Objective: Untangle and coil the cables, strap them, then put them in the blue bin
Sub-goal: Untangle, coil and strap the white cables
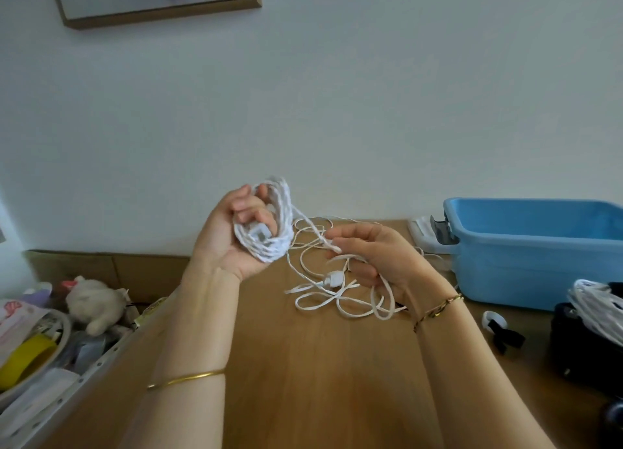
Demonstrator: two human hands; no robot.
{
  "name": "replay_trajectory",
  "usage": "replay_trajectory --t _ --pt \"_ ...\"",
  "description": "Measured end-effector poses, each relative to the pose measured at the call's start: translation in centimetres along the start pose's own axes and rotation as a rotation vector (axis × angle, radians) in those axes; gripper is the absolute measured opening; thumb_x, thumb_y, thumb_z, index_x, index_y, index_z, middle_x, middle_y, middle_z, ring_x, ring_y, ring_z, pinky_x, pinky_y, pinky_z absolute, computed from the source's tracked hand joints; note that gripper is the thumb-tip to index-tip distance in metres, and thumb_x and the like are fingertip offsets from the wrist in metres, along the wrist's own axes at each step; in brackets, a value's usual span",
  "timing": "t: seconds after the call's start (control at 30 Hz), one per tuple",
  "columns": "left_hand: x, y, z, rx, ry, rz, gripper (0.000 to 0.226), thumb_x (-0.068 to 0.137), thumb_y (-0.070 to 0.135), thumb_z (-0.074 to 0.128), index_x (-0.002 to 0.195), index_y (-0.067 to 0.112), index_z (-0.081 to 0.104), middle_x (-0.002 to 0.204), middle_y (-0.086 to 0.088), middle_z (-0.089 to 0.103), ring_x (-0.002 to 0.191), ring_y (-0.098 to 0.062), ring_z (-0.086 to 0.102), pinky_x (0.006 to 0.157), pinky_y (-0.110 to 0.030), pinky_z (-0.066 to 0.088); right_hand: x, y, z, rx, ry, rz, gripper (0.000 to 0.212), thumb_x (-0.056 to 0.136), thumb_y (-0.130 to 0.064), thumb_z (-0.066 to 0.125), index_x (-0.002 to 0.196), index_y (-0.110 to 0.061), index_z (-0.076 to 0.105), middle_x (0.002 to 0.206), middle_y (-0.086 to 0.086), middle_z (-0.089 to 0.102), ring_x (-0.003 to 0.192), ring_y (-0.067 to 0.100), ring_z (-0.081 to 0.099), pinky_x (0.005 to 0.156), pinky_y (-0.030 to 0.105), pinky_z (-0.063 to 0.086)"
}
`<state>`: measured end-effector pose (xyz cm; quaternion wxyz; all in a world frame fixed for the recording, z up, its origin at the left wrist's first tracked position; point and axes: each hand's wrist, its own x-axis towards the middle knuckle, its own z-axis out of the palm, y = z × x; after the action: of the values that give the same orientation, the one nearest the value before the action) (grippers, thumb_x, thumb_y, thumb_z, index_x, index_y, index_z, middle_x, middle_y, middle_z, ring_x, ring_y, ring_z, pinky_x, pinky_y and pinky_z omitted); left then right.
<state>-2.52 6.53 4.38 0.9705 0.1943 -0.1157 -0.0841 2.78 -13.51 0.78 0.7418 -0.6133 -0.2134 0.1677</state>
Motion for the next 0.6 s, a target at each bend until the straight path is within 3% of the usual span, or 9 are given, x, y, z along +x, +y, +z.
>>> replay_trajectory --t 0.1,0.2,0.33,0.4,0.5,0.6 --pt "-0.4 1.3 0.1 -0.071 0.178 0.284 0.02 0.053 -0.005 0.064 0.071 0.001 0.057 0.039 0.006 0.044 0.028 -0.005 0.041 0.038 -0.021 0.049 -0.3 -0.2 -0.3 -0.072 0.001 0.015 0.013 0.089 -0.008 0.06 0.097 0.001 0.065 0.056 0.003 0.054 0.031 0.005 0.023 0.033 0.016 0.016" --pt "-0.8 2.0 -0.1 0.076 0.318 0.48 0.005 0.077 0.01 0.055 0.076 0.006 0.056 0.036 0.01 0.038 0.031 -0.003 0.037 0.053 -0.018 0.054 -0.5 -0.2 -0.3 -0.27 -0.018 -0.001 0.012 0.089 -0.014 0.062 0.081 -0.009 0.069 0.05 -0.001 0.046 0.031 0.006 0.022 0.033 0.015 0.016" --pt "-0.2 1.7 -0.1 0.035 0.344 0.566 0.039 0.099 0.026 0.04 0.064 0.01 0.048 0.04 0.009 0.041 0.033 -0.004 0.039 0.072 -0.028 0.054 -0.7 -0.5 0.0 -0.567 -0.11 -0.015 0.02 0.086 -0.019 0.067 0.067 -0.022 0.073 0.05 -0.004 0.046 0.036 0.009 0.028 0.035 0.019 0.021" --pt "0.5 1.0 -0.3 0.097 0.388 0.651 0.041 0.1 0.026 0.043 0.062 0.011 0.045 0.047 0.003 0.044 0.041 -0.007 0.045 0.086 -0.037 0.054 -0.9 -0.8 0.5 -0.646 -0.191 -0.025 0.012 0.084 -0.021 0.069 0.075 -0.017 0.075 0.05 -0.005 0.045 0.04 0.01 0.031 0.038 0.02 0.023" --pt "1.3 -0.4 -0.7 0.471 0.463 0.829 0.031 0.1 0.018 0.046 0.07 0.009 0.047 0.051 0.003 0.054 0.047 -0.008 0.052 0.08 -0.037 0.055 -1.5 -1.5 1.3 -0.683 -0.236 -0.043 0.01 0.082 -0.02 0.071 0.083 -0.011 0.074 0.052 -0.006 0.046 0.045 0.007 0.032 0.04 0.016 0.027" --pt "1.5 -0.9 -1.8 1.237 0.506 0.926 0.027 0.099 0.016 0.045 0.078 0.0 0.05 0.055 0.005 0.058 0.045 -0.008 0.053 0.056 -0.027 0.049 -2.0 -2.5 1.2 -0.732 -0.19 -0.064 0.016 0.081 -0.02 0.073 0.085 -0.005 0.072 0.049 -0.013 0.052 0.042 0.002 0.038 0.042 0.015 0.03"
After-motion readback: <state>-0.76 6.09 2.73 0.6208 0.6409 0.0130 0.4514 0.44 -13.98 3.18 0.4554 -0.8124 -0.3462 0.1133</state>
